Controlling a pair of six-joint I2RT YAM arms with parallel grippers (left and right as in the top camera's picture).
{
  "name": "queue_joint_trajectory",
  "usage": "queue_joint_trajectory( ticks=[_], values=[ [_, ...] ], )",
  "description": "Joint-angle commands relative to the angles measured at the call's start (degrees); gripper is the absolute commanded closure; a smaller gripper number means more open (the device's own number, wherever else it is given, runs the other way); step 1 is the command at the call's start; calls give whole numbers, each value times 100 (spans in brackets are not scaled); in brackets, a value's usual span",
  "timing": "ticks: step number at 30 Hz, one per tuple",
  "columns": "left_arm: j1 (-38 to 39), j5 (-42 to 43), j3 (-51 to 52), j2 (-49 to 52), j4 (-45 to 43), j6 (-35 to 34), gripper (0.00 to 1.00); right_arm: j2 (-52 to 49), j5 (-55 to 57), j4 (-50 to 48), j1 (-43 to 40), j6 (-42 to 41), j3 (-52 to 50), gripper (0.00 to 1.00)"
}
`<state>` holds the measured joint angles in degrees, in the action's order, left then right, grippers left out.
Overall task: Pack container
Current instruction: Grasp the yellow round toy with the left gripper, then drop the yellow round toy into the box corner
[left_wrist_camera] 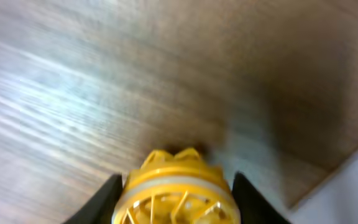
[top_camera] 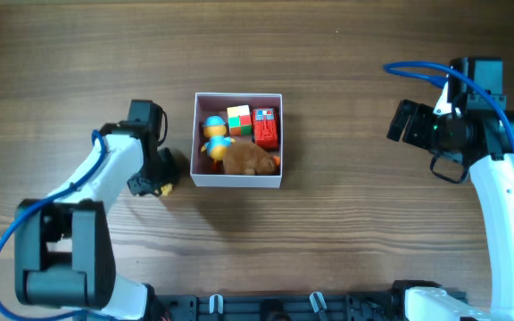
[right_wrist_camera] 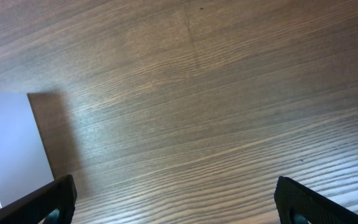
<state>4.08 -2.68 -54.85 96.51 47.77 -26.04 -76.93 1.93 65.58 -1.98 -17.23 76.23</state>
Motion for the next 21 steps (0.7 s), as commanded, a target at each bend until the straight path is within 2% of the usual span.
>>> queue_joint_trajectory(
  ticks=[1, 5, 6, 7, 9, 13, 17, 18, 19, 21],
  values=[
    [275, 26, -1084, -833, 527, 28, 86, -17, -52, -7, -13, 72, 15, 0],
    [1093, 2, -1491, -1582, 245, 55, 87, -17, -52, -7, -13, 72, 15, 0],
    [1331, 2, -1491, -1615, 107, 280, 88, -17, -52, -7, -13, 72, 15, 0],
    [1606, -46, -1486, -1596, 0, 568, 88, -17, -52, -2, -13, 72, 15, 0],
    [2028, -354, -1480, -1362, -20, 636, 88, -17, -52, 11, -13, 72, 15, 0],
    [2092, -365, -1478, -658, 122, 632, 79, -17, -52, 44, -13, 74, 15, 0],
    [2079, -365, -1480, -490, 144, 634, 48, -17, -52, 28, -13, 72, 15, 0],
    [2079, -365, -1480, -490, 146, 634, 44, -17, -52, 28, -13, 74, 15, 0],
    [2079, -365, -1480, -490, 153, 634, 31, -17, -52, 28, -13, 74, 15, 0],
    [2079, -365, -1482, -511, 153, 634, 14, -17, -50, 28, -13, 76, 15, 0]
  ],
)
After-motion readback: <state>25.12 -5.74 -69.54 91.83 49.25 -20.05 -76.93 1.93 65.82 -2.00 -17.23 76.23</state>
